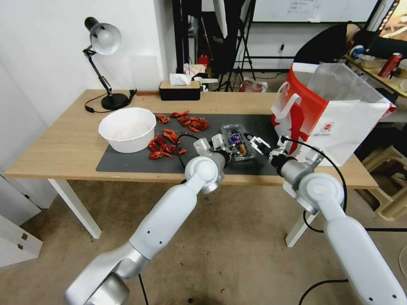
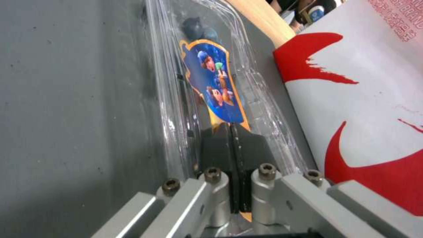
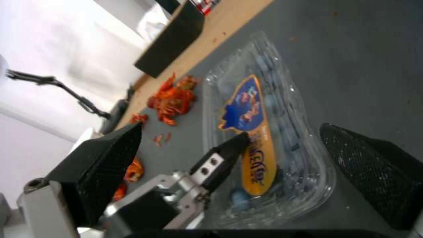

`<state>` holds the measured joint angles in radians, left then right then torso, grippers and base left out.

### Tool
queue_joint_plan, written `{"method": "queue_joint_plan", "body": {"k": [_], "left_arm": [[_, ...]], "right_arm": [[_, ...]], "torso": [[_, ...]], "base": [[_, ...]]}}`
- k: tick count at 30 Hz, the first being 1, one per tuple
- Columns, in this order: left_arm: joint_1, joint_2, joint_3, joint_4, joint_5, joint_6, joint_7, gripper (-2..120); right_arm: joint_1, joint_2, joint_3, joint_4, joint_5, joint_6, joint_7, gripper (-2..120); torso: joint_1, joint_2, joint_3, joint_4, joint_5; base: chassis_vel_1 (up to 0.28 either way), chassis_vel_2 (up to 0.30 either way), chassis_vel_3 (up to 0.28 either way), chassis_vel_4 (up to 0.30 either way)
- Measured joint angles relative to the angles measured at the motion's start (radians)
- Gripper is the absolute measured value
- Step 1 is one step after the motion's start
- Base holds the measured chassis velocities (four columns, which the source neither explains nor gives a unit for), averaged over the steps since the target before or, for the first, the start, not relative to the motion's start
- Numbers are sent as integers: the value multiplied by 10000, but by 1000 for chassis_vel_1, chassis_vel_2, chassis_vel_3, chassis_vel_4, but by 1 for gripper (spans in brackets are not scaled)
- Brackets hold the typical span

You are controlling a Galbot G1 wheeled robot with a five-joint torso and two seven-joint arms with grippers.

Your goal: Close the takeout container lid, then place the container into the takeout bag.

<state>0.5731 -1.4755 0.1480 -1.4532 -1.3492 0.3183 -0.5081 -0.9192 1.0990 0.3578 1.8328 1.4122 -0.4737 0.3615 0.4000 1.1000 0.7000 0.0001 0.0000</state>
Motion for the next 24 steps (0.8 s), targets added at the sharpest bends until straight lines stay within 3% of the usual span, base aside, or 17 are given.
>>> {"method": "queue_joint_plan", "body": {"k": [24], "left_arm": [[-36, 68, 53, -57, -66, -51, 9, 0]], "right_arm": [[1547, -103, -682, -1649, -1055, -1821, 78, 100]], "torso": [[1, -1, 1, -3, 0]], "base": [[0, 0, 0, 0]]}}
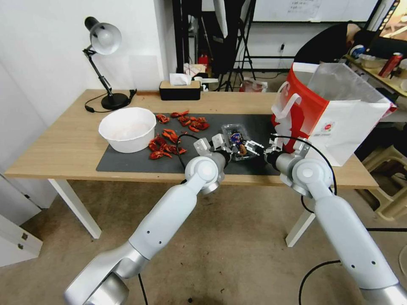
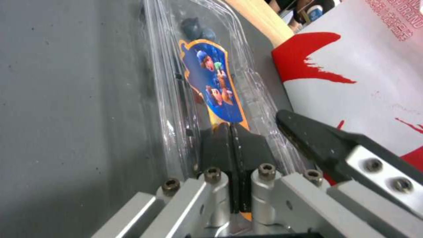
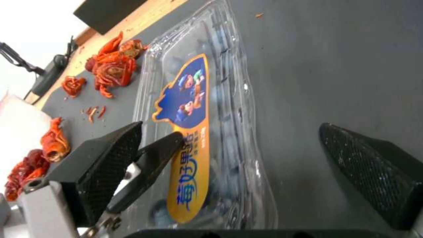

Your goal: Close the takeout container lid, then place the container into the takeout bag.

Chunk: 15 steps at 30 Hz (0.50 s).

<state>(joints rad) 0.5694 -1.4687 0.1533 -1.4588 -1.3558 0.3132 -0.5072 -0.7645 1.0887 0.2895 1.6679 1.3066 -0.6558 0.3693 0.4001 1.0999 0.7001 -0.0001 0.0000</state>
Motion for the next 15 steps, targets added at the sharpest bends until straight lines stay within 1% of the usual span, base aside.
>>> {"method": "queue_joint_plan", "body": {"k": [11, 15], "left_arm": [[-23, -7, 12, -47, -21, -2, -23, 0], [-29, 3, 12, -49, -30, -7, -23, 0]], "right_arm": [[541, 14, -175, -471, 200, -679, -185, 100], [644, 5, -269, -574, 252, -758, -199, 100]], "torso": [[0, 0, 0, 1, 0], [0, 1, 0, 0, -1]], "base": [[0, 0, 0, 0], [0, 0, 0, 0]]}}
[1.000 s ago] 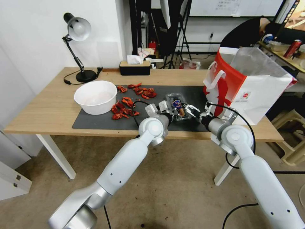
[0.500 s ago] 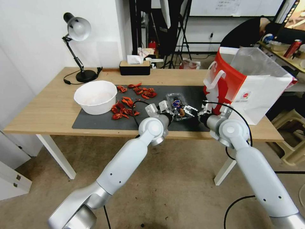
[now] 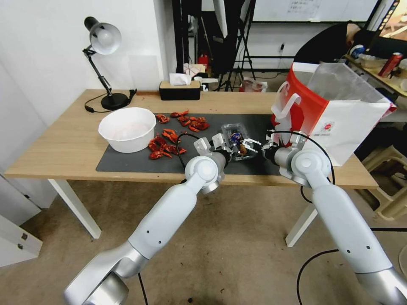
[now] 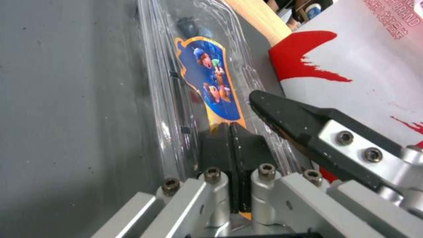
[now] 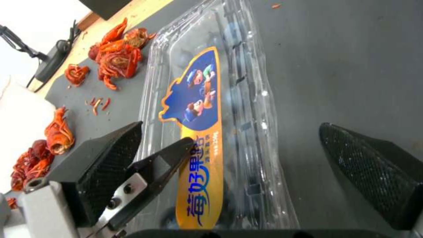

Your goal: Close the takeout container lid, then place the container into the takeout bag.

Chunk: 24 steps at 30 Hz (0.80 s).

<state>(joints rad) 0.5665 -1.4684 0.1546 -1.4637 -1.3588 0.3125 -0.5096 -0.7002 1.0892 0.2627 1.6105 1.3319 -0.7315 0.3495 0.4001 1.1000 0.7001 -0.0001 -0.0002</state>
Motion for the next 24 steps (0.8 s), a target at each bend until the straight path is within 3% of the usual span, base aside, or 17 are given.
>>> {"method": "queue_joint_plan", "body": {"k": [24], "left_arm": [[32, 75, 18, -99, -54, -44, 10, 0]], "right_arm": [[499, 290, -139, -825, 721, 8, 256, 100]], "torso": [[-4, 6, -4, -1, -1]], "base": [[0, 0, 0, 0]]}}
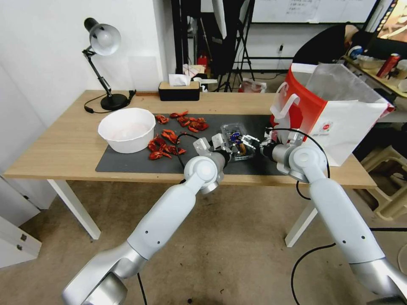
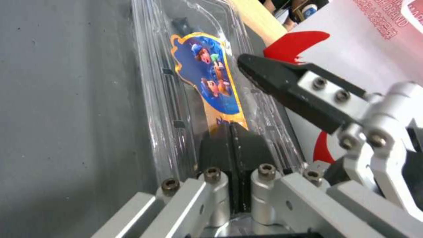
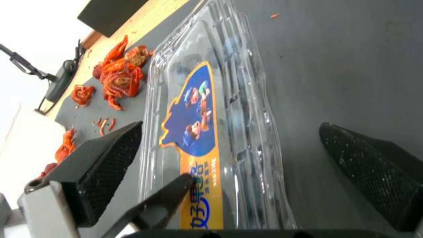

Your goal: Close the takeout container lid, then place the container into the takeout bag.

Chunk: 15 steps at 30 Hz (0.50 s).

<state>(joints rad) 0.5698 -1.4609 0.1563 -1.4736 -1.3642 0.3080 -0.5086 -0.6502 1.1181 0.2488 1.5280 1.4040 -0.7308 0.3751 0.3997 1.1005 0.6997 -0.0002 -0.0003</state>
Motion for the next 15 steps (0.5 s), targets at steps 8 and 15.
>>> {"method": "queue_joint_plan", "body": {"k": [8, 15], "left_arm": [[2, 14, 14, -37, 0, -8, -2, 0], [5, 20, 26, -98, 1, -25, -18, 0]], "right_arm": [[129, 79, -121, -114, -27, 3, 54, 100], [174, 77, -235, -45, -20, 6, 192, 100]], "torso": [[1, -3, 2, -2, 2], [5, -7, 5, -1, 4]], "base": [[0, 0, 0, 0], [0, 0, 0, 0]]}}
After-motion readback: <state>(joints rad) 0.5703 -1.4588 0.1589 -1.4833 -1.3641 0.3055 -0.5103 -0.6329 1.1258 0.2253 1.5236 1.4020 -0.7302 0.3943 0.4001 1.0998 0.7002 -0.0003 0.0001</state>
